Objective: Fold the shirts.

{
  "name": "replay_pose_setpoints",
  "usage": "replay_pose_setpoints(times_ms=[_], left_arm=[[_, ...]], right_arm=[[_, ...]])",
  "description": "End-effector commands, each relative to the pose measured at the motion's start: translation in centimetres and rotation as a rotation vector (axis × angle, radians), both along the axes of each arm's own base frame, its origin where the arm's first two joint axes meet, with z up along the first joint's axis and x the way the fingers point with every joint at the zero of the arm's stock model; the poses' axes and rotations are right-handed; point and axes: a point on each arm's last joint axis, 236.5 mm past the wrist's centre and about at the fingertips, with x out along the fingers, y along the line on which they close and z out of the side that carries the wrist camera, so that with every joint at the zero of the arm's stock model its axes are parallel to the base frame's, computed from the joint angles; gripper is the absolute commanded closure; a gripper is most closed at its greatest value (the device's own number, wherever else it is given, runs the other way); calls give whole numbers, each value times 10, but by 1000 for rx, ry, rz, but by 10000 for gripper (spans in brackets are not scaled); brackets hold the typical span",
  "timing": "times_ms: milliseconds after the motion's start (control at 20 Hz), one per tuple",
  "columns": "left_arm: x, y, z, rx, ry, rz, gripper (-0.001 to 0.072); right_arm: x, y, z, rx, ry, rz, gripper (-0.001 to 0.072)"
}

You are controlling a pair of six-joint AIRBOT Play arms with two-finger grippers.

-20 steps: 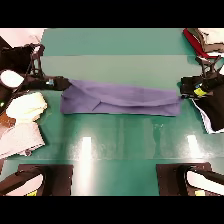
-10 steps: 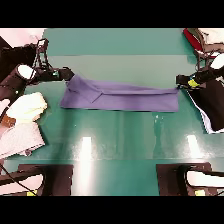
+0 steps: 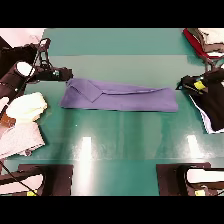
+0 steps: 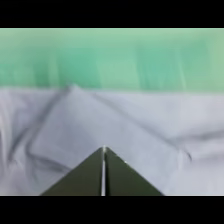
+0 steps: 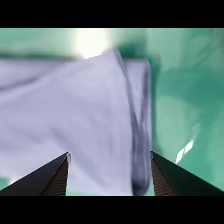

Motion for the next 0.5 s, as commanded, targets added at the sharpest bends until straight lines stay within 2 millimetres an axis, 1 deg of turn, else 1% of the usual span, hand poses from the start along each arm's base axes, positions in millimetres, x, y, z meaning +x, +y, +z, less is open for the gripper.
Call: replay_pose_setpoints(times_ms=[0, 100, 250, 350, 450], left_arm=[[-26, -11, -10, -5, 109, -79, 683], [-39, -16, -17, -6, 164, -115, 683], [-53, -19, -22, -7, 217, -149, 683], [-57, -20, -24, -8, 233, -159, 683], [-57, -20, -24, -10, 234, -158, 683]], right_arm=[[-26, -12, -8, 202, 83, 8, 140], [-30, -17, -23, 293, 122, -8, 140], [-24, -10, -42, 406, 127, -6, 139], [-24, -6, -57, 416, 143, 18, 139], [-24, 3, -69, 426, 162, 50, 116]])
